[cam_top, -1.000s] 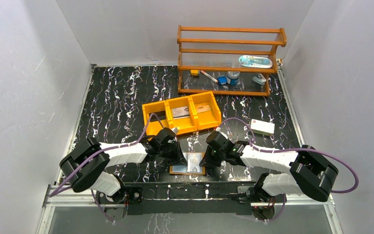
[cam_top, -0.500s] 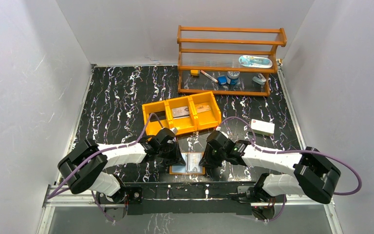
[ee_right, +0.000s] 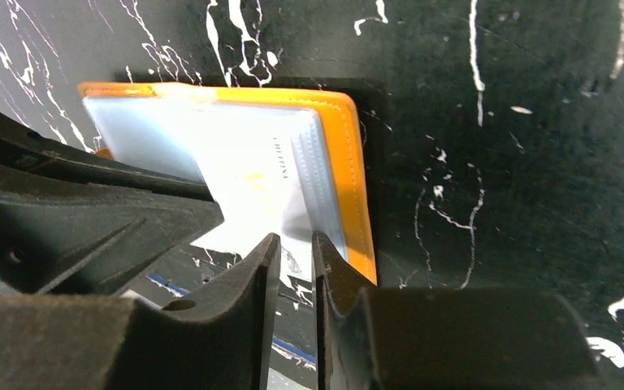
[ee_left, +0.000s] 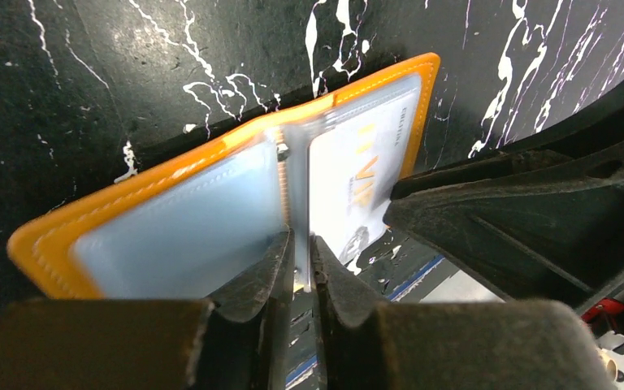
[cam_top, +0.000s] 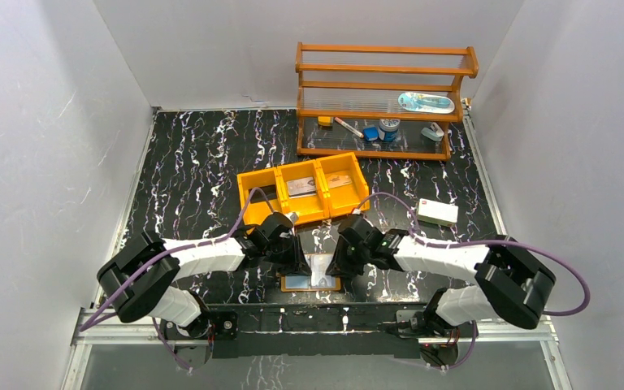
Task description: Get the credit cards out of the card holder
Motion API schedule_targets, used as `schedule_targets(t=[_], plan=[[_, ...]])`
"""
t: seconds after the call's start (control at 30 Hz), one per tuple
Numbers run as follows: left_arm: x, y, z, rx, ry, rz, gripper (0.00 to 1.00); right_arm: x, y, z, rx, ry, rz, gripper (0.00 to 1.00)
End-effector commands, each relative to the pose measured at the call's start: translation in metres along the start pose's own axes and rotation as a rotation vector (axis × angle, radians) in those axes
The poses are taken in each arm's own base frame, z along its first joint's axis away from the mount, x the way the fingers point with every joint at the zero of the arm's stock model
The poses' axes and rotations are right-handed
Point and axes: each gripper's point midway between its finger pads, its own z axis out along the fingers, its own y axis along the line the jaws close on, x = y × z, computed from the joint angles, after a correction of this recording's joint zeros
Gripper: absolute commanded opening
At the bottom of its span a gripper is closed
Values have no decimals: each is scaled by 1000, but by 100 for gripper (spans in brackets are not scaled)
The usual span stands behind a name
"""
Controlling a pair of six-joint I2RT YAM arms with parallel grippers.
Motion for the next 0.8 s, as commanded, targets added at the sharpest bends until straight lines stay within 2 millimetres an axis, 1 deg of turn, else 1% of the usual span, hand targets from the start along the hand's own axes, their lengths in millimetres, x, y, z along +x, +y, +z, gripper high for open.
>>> schedule_targets(t=[0.0, 0.1, 0.23, 0.3, 0.37, 0.43, 0.5, 0.53, 0.67, 0.77], plan=[[-1, -7, 2, 17, 11, 18, 15, 2, -12, 9, 63, 15, 2, 30], [1, -3, 5, 13, 13, -1, 21, 7, -15, 13, 45, 28, 20, 27], [5, 1, 8, 36, 6, -47, 22, 12, -17, 16, 24, 45, 40, 19], [5, -2, 9, 74, -7, -72, 22, 16, -19, 19, 21, 65, 42, 14], [5, -7, 11, 117, -17, -89, 18, 20, -19, 21, 16, 84, 45, 12], [5, -9, 11, 136, -17, -97, 12, 21, -19, 22, 20, 89, 48, 12], [4, -11, 10, 142, -20, -97, 2, 20, -21, 22, 30, 84, 50, 11], [3, -12, 9, 141, -23, -95, 0, 19, -21, 22, 34, 82, 50, 10], [0, -16, 4, 144, -41, -71, 0, 17, -21, 21, 43, 69, 48, 9], [-3, -11, -1, 109, -59, -53, 0, 13, -27, 19, 78, 47, 52, 9]])
